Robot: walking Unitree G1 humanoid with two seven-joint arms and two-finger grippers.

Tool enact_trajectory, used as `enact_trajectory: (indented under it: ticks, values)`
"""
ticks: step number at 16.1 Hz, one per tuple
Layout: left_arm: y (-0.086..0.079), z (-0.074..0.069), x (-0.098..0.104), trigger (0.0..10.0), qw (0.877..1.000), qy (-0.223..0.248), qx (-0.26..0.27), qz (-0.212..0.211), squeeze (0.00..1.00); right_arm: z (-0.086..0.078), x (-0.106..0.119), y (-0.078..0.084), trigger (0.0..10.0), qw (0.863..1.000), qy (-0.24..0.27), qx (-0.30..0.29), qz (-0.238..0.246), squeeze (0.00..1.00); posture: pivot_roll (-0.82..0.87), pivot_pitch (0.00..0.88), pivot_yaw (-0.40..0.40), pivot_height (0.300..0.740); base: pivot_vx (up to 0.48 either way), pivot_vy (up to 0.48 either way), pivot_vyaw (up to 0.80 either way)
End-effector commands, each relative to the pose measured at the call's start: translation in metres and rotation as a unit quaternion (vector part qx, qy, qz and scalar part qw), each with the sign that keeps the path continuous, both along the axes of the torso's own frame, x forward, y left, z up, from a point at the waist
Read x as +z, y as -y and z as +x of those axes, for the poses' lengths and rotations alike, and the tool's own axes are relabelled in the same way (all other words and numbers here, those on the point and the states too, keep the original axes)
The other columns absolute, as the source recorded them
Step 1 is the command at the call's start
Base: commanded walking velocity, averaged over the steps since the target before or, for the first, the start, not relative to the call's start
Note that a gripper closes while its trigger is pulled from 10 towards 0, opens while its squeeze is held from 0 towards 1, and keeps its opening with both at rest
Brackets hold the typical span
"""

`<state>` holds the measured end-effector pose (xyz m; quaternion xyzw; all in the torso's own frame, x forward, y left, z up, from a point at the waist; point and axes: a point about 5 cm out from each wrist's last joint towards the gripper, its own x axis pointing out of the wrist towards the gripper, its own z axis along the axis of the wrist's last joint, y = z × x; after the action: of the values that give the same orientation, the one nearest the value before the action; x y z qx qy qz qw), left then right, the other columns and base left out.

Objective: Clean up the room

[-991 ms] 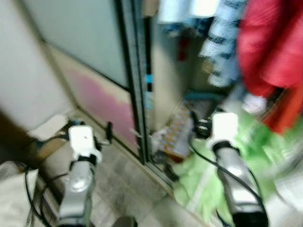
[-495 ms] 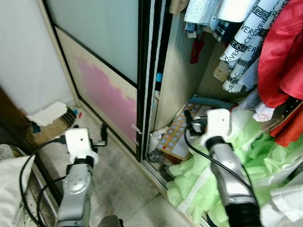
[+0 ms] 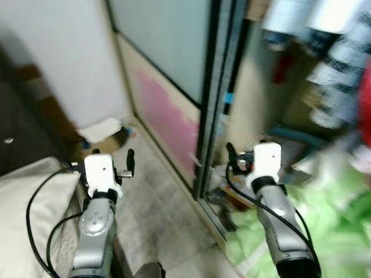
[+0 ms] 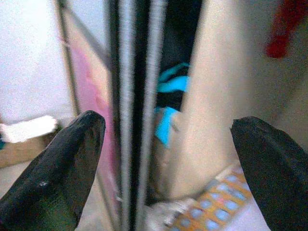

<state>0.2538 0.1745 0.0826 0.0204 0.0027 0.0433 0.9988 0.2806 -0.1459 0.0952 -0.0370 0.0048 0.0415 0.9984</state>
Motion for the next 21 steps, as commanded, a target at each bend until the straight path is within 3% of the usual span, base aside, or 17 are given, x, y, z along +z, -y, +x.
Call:
enact_trajectory:
  ticks: [1, 2, 5, 6, 10, 14, 21]
  values:
    - [-0.009, -0.005, 0.002, 10.0, 1.0, 0.002, 0.02, 0.013, 0.0, -0.001, 0.002, 0.002, 10.0, 1.0, 0.007, -0.008, 0.005, 0.0, 0.05, 0.0, 0.022, 0.74, 0.0, 0.0, 0.8]
    - [-0.013, -0.009, 0.003, 10.0, 1.0, 0.001, 0.023, 0.016, 0.0, -0.002, 0.002, 0.005, 10.0, 1.0, 0.004, -0.016, 0.009, 0.0, 0.05, 0.0, 0.022, 0.74, 0.0, 0.0, 0.8]
    - [-0.032, -0.039, -0.004, 10.0, 0.999, -0.021, 0.043, 0.018, 0.0, -0.021, 0.009, 0.014, 10.0, 1.0, 0.005, -0.017, 0.012, 0.0, 0.05, 0.0, 0.004, 0.74, 0.0, 0.0, 0.72]
    - [-0.031, -0.041, -0.006, 10.0, 0.999, -0.025, 0.044, 0.018, 0.0, -0.026, 0.008, 0.016, 10.0, 1.0, 0.001, -0.015, 0.012, 0.0, 0.05, 0.0, 0.003, 0.74, 0.0, 0.0, 0.0]
    - [-0.023, -0.035, -0.003, 10.0, 0.999, -0.022, 0.027, 0.018, 0.0, -0.035, -0.004, 0.024, 10.0, 1.0, -0.022, -0.012, -0.007, 0.0, 0.04, 0.0, 0.01, 0.74, 0.0, 0.0, 0.34]
    - [-0.02, -0.024, 0.003, 10.0, 1.0, -0.008, 0.029, 0.005, 0.0, -0.021, 0.007, 0.015, 10.0, 1.0, -0.006, -0.002, -0.011, 0.0, 0.05, 0.0, 0.006, 0.74, 0.0, 0.0, 0.8]
    - [-0.017, -0.021, 0.004, 10.0, 1.0, -0.004, 0.027, 0.009, 0.0, -0.014, 0.008, 0.016, 10.0, 1.0, -0.004, 0.002, -0.014, 0.0, 0.05, 0.0, 0.003, 0.74, 0.0, 0.0, 0.8]
